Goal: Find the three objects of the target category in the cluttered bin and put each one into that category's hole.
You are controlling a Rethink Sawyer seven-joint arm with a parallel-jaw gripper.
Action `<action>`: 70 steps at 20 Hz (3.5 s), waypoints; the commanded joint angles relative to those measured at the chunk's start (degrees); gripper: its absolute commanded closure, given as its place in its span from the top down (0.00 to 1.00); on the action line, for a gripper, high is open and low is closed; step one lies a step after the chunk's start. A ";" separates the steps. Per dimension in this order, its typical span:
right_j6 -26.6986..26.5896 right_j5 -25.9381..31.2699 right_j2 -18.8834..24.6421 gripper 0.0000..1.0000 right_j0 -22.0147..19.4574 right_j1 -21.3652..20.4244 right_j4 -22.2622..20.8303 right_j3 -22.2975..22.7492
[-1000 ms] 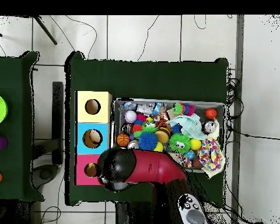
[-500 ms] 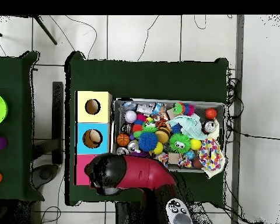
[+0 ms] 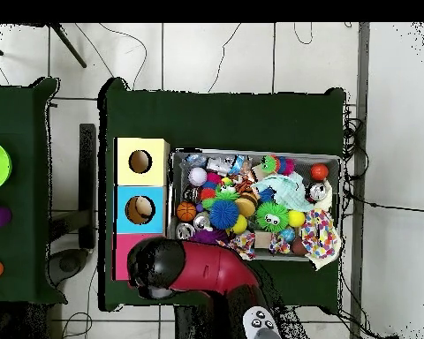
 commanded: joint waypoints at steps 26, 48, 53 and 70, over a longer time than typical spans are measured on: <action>12.06 -14.04 4.50 0.00 2.95 -4.78 17.44 10.21; 8.90 -16.23 5.74 0.00 4.47 -6.08 23.71 9.28; 5.72 -21.14 9.03 0.00 2.19 -6.58 26.09 12.16; 7.20 -29.68 16.50 0.00 -5.16 -0.65 18.03 10.01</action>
